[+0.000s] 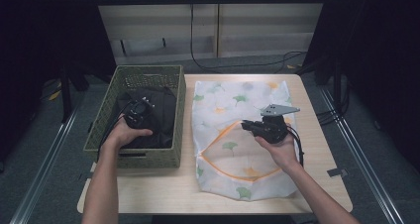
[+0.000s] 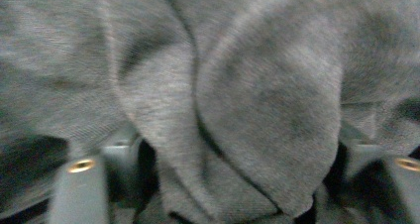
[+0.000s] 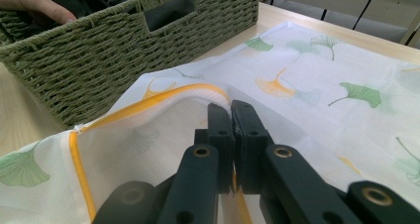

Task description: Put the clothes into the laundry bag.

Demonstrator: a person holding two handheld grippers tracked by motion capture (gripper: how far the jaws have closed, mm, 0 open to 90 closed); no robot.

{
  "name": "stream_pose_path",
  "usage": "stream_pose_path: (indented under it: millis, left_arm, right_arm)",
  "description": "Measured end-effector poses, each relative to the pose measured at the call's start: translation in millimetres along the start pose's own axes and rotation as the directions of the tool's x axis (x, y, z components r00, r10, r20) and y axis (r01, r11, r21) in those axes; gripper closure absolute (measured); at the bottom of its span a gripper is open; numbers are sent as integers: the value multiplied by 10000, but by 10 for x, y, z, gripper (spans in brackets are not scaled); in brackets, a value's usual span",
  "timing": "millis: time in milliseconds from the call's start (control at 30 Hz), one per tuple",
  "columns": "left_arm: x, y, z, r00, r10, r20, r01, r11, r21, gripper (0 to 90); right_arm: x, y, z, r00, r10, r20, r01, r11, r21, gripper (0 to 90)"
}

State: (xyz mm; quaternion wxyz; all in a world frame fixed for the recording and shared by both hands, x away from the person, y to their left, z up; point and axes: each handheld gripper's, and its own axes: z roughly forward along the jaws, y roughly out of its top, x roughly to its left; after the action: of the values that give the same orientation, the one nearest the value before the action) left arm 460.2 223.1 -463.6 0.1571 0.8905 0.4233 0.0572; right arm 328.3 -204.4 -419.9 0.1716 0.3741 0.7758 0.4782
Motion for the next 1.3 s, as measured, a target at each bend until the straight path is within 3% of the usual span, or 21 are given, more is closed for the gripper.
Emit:
stream_pose_path:
  millis: [133,300,367,433,467,633,733,767,833,900,933,967,1000,1033,1067,1100,1133,1167,1233,1267,1300]
  left_arm:
    - [27,39,-20,10000,-39,59,37,9994,358,371]
    - [47,54,-34,9987,-456,237,445,9981,430,481]
    - [42,76,-34,9990,-423,171,414,9977,531,508]
    - [48,85,-44,9989,-442,123,434,9975,563,558]
    - [53,90,-56,9993,-370,108,363,9977,579,643]
    - [61,107,-64,9991,-424,38,421,9976,557,701]
    - [91,105,-81,9972,-693,264,676,9958,619,716]
    - [109,107,-79,9959,-794,423,775,9960,434,712]
    - [128,96,-101,9970,-548,551,528,9979,381,684]
    - [147,90,-131,9936,-702,885,699,9975,67,549]
    - [149,85,-142,9920,-539,1140,563,9982,-181,493]
    - [129,84,-153,9863,-869,1403,969,9931,-657,420]
    - [124,88,-159,9835,-924,1558,1093,9886,-1037,333]
    - [159,98,-188,9803,-450,1922,657,9926,-1025,267]
    - [150,107,-186,9733,-506,2238,830,9870,-1376,195]
    - [159,114,-199,9747,-355,2205,707,9855,-1541,144]
    - [138,124,-194,9707,-618,2320,1112,9721,-2064,138]
    - [143,134,-180,9691,-662,2375,1188,9695,-2142,90]
    - [126,155,-140,9755,-905,2004,1328,9688,-2091,35]
    - [119,159,-119,9825,-767,1698,1124,9709,-2114,33]
    - [101,170,-83,9869,-933,1314,1195,9707,-2086,34]
  right_arm:
    - [-7,-19,1,10000,-16,34,16,10000,65,876]
    - [1,-45,35,9999,-92,60,91,9997,218,875]
    - [7,-42,44,9999,-115,76,114,9997,205,874]
    - [10,-43,44,9999,-95,65,94,9997,221,873]
    - [16,-45,41,9998,-164,70,162,9995,255,872]
    - [16,-47,50,9999,-120,60,119,9997,218,872]
    - [15,-50,63,9999,-145,4,145,9995,264,874]
    - [16,-50,64,9999,-141,18,140,9995,277,875]
    - [14,-51,64,9999,-133,11,133,9995,272,874]
    - [10,-49,63,9999,-120,34,119,9996,260,872]
    - [7,-48,64,9999,-128,37,127,9996,258,872]
    - [3,-46,64,9999,-107,14,107,9996,250,871]
    - [1,-45,66,9999,-123,22,123,9996,244,866]
    - [1,-45,68,9999,-116,-14,116,9996,248,866]
    - [2,-45,71,9999,-111,-9,111,9996,260,866]
    - [4,-46,75,9999,-116,15,115,9996,274,866]
    - [4,-46,76,9999,-104,-1,104,9996,274,865]
    - [5,-46,76,9999,-107,-15,107,9996,280,865]
    - [8,-47,73,9999,-136,11,136,9995,292,865]
    - [8,-47,72,9999,-139,3,139,9995,297,865]
    - [8,-48,73,9999,-137,-2,137,9994,308,865]
